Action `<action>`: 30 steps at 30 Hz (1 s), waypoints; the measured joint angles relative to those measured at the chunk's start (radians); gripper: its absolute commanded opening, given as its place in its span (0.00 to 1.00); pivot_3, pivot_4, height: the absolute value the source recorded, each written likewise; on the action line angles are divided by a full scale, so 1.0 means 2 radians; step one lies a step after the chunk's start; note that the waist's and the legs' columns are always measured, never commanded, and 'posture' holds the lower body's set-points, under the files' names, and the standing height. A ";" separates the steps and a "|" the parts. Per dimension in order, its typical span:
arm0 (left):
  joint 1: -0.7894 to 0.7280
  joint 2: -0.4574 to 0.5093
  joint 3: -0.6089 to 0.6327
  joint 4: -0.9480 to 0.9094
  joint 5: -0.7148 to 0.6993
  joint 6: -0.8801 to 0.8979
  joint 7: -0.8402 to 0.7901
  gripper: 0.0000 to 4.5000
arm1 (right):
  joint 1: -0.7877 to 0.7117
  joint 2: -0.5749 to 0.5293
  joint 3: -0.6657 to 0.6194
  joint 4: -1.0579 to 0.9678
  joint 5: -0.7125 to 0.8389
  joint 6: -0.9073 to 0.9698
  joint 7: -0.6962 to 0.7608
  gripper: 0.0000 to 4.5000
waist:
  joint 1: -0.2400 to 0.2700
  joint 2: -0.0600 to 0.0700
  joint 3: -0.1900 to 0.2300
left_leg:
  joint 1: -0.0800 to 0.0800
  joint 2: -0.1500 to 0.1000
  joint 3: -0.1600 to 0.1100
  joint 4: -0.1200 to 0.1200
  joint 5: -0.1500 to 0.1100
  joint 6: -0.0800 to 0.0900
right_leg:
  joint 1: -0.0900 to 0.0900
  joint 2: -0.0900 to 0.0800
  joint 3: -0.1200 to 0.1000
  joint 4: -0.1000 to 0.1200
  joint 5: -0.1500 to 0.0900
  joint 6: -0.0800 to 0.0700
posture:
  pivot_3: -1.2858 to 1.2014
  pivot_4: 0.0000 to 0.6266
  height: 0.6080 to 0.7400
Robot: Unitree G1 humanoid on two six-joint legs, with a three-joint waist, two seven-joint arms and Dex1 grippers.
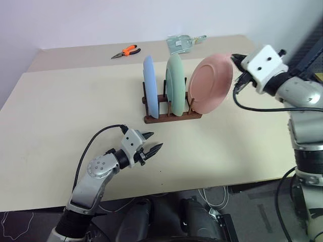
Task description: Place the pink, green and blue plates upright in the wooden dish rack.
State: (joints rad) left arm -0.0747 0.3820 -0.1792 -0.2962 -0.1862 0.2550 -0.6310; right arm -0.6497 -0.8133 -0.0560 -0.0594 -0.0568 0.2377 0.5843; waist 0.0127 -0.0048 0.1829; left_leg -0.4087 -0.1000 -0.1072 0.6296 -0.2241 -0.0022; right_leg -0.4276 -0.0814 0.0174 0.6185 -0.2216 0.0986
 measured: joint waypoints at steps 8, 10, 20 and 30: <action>-0.008 0.001 -0.001 0.009 0.000 -0.003 -0.007 0.58 | 0.050 -0.012 0.012 0.022 -0.028 -0.024 -0.001 0.01 | -0.005 0.000 0.000 | 0.000 0.000 0.000 0.000 0.000 0.000 | 0.000 0.000 0.001 0.000 0.000 0.000 | 0.52 0.24 1.00; -0.009 0.000 -0.002 0.009 0.000 -0.003 -0.008 0.58 | 0.051 0.000 0.027 0.020 -0.028 -0.030 0.003 0.01 | -0.005 0.000 0.000 | 0.000 0.000 0.000 0.000 0.000 0.000 | 0.000 0.000 0.000 0.001 0.000 0.000 | 0.52 0.24 1.00; -0.005 0.000 -0.002 0.009 0.002 -0.004 -0.005 0.58 | 0.033 0.028 0.039 -0.016 -0.003 -0.034 0.022 0.01 | 0.000 0.000 0.000 | 0.000 0.000 0.000 0.000 0.000 0.000 | 0.000 0.000 0.000 0.000 0.000 0.000 | 0.52 0.24 1.00; -0.001 0.006 0.017 0.019 0.011 -0.013 0.019 0.58 | 0.056 0.023 0.015 0.039 -0.012 -0.040 0.009 0.01 | 0.000 0.000 0.000 | 0.000 0.000 0.000 0.000 0.000 0.000 | 0.000 0.000 0.000 0.000 0.000 0.000 | 0.52 0.24 1.00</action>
State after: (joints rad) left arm -0.0758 0.3941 -0.1455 -0.2582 -0.1641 0.2293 -0.5934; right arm -0.5380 -0.7666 -0.0254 0.0178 -0.0799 0.1570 0.6017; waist 0.0129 -0.0044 0.1828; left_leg -0.4080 -0.0997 -0.1064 0.6298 -0.2240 -0.0021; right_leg -0.4271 -0.0811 0.0183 0.6189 -0.2209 0.0991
